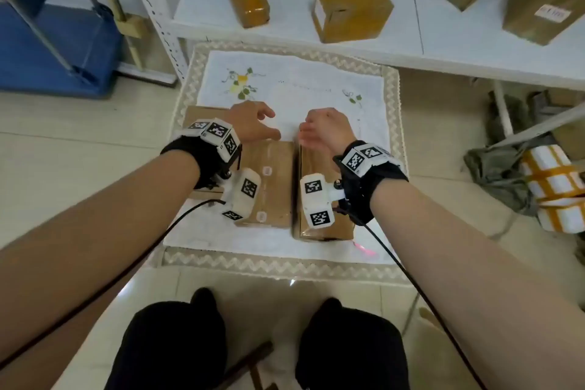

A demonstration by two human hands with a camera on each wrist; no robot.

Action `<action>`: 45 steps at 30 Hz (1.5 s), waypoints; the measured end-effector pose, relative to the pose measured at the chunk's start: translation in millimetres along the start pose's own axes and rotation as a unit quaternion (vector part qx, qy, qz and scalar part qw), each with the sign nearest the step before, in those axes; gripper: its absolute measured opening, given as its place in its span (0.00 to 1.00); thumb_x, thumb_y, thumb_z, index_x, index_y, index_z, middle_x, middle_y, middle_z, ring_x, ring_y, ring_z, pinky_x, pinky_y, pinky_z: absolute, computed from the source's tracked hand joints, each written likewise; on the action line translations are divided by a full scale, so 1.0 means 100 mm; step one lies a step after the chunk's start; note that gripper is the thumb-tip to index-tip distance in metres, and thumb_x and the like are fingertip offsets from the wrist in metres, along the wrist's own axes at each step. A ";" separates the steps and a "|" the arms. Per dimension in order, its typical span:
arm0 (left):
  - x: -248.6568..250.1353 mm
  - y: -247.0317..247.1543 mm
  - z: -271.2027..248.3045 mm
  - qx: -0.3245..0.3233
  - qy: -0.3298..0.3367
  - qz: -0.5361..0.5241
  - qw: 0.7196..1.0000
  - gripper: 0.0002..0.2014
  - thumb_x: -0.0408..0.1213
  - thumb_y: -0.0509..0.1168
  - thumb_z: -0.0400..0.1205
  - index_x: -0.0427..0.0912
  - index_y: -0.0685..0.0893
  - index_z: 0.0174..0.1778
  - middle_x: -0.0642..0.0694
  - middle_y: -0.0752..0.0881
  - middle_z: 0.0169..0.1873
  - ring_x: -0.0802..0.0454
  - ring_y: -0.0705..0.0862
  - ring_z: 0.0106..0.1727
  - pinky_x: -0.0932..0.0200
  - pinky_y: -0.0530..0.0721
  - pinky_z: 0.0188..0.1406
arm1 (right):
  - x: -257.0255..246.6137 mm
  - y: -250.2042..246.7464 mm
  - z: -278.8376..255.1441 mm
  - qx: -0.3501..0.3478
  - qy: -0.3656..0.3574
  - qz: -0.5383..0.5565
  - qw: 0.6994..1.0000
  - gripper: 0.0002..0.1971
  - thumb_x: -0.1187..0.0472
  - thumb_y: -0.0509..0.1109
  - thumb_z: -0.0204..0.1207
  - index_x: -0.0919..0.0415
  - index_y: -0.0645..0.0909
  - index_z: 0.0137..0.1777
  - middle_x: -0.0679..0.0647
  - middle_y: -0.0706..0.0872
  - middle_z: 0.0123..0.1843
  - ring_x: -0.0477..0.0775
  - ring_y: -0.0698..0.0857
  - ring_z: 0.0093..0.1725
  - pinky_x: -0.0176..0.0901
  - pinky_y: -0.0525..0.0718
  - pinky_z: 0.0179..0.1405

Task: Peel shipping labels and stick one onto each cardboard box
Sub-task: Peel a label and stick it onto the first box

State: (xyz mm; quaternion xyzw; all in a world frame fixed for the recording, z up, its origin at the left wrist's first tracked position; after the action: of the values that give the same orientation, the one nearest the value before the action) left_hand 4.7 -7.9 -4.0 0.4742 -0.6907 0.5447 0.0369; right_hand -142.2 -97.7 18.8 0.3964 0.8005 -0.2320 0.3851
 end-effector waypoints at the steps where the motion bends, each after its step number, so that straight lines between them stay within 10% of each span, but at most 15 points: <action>1: -0.04 0.05 0.03 0.003 0.002 -0.007 1.000 0.28 0.48 0.76 0.74 0.47 0.81 0.70 0.46 0.82 0.66 0.50 0.80 0.66 0.59 0.74 0.60 | 0.05 0.02 0.07 0.002 -0.007 -0.001 1.000 0.03 0.66 0.65 0.81 0.64 0.78 0.51 0.66 0.87 0.53 0.61 0.88 0.45 0.52 0.91 0.53; 6: -0.11 0.30 0.19 0.071 0.013 -0.063 0.995 0.20 0.49 0.77 0.73 0.46 0.87 0.58 0.49 0.88 0.51 0.54 0.84 0.53 0.63 0.77 0.49 | 0.23 0.02 0.30 0.008 -0.043 0.024 0.999 0.06 0.67 0.63 0.82 0.62 0.76 0.43 0.65 0.85 0.50 0.61 0.87 0.45 0.51 0.91 0.52; 11: -0.12 0.49 0.29 0.007 0.014 -0.059 0.998 0.20 0.49 0.78 0.69 0.48 0.83 0.54 0.47 0.85 0.40 0.51 0.82 0.36 0.62 0.79 0.28 | 0.41 0.03 0.47 0.011 -0.060 0.029 0.998 0.03 0.66 0.63 0.81 0.65 0.76 0.47 0.65 0.85 0.48 0.61 0.86 0.42 0.50 0.91 0.45; 16: -0.04 0.58 0.29 -0.006 0.023 -0.048 0.999 0.23 0.53 0.75 0.72 0.39 0.84 0.55 0.44 0.86 0.35 0.49 0.82 0.33 0.60 0.81 0.33 | 0.47 0.00 0.61 0.015 -0.087 0.034 0.995 0.04 0.69 0.61 0.80 0.67 0.77 0.47 0.64 0.86 0.46 0.58 0.87 0.37 0.44 0.88 0.31; 20: 0.07 0.60 0.27 -0.033 0.008 -0.041 0.999 0.26 0.61 0.72 0.73 0.42 0.81 0.53 0.46 0.87 0.43 0.52 0.85 0.41 0.62 0.83 0.35 | 0.55 -0.13 0.75 0.022 -0.100 0.047 0.994 0.05 0.70 0.62 0.77 0.66 0.78 0.42 0.62 0.91 0.45 0.60 0.92 0.47 0.53 0.91 0.51; 25: 0.22 0.71 0.13 -0.049 0.017 0.023 0.998 0.36 0.69 0.69 0.70 0.40 0.81 0.59 0.46 0.90 0.49 0.50 0.88 0.51 0.57 0.83 0.45 | 0.65 -0.30 0.68 0.037 -0.151 0.007 0.988 0.03 0.67 0.65 0.80 0.61 0.77 0.44 0.56 0.83 0.41 0.52 0.85 0.35 0.43 0.88 0.35; 30: 0.31 0.85 -0.06 0.023 0.023 0.042 0.999 0.33 0.64 0.73 0.69 0.37 0.83 0.53 0.45 0.89 0.36 0.50 0.85 0.31 0.63 0.79 0.28 | 0.70 -0.61 0.40 0.090 -0.144 -0.077 0.982 0.07 0.62 0.67 0.79 0.55 0.77 0.39 0.52 0.81 0.40 0.46 0.77 0.31 0.37 0.77 0.31; 36: 0.53 1.17 -0.34 0.083 0.034 0.130 0.987 0.54 0.67 0.72 0.69 0.45 0.56 0.84 0.37 0.62 0.79 0.35 0.69 0.76 0.42 0.75 0.72 | 0.92 -0.98 0.09 0.113 -0.040 -0.018 0.993 0.13 0.62 0.63 0.82 0.58 0.78 0.65 0.56 0.85 0.57 0.52 0.79 0.47 0.46 0.72 0.36; 41: 0.86 1.44 -0.56 0.062 0.112 0.216 0.968 0.43 0.66 0.69 0.72 0.50 0.68 0.81 0.39 0.65 0.80 0.38 0.65 0.79 0.47 0.68 0.72 | 1.17 -1.20 -0.07 0.131 0.004 -0.065 0.989 0.12 0.63 0.64 0.81 0.58 0.75 0.64 0.55 0.84 0.48 0.54 0.78 0.45 0.49 0.77 0.40; 45: 1.05 1.54 -0.61 0.063 0.174 0.200 0.962 0.35 0.59 0.74 0.73 0.48 0.78 0.74 0.48 0.80 0.71 0.48 0.78 0.70 0.58 0.73 0.55 | 1.28 -1.41 -0.06 0.148 -0.005 -0.162 0.976 0.16 0.59 0.68 0.77 0.61 0.79 0.65 0.55 0.82 0.46 0.60 0.80 0.45 0.52 0.82 0.51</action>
State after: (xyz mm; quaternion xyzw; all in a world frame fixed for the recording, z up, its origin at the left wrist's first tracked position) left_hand -188.5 -30.9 -30.4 0.2254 -0.7186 0.6576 0.0169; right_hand -309.1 -116.5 -70.7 0.3126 0.8089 -0.4094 0.2834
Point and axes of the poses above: each hand's wrist, its own z-axis towards the middle knuckle, its own y-axis out of the palm, x = y × z, the point moved 1 cm from there along z, towards the middle knuckle
